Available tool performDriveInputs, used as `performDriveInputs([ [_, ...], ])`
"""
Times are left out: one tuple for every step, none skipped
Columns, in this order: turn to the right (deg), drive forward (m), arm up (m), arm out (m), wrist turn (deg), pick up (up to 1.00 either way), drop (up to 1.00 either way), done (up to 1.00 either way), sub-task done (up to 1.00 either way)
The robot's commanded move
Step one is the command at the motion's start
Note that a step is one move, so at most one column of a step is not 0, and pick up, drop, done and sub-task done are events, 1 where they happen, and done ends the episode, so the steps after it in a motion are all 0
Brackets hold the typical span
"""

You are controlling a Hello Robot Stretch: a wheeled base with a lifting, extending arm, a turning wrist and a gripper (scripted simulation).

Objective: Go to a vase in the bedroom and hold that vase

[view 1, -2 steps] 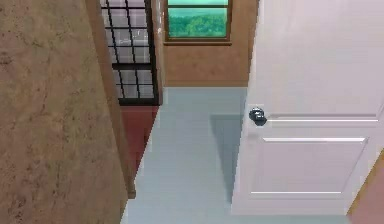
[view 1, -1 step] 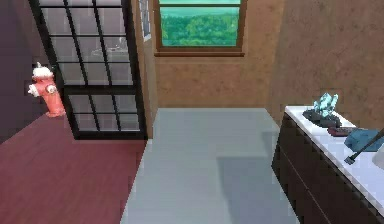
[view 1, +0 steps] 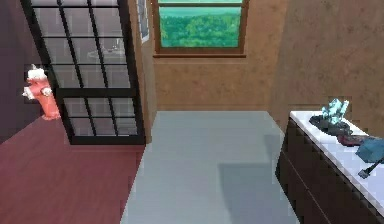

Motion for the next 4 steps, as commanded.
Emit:
performDriveInputs([
  [-24.0,0.0,0.0,0.0,0.0,0.0,0.0,0.0,0.0],
  [45.0,0.0,0.0,0.0,0.0,0.0,0.0,0.0,0.0],
  [6.0,0.0,0.0,0.0,0.0,0.0,0.0,0.0,0.0],
  [0.0,0.15,0.0,0.0,0.0,0.0,0.0,0.0,0.0],
])
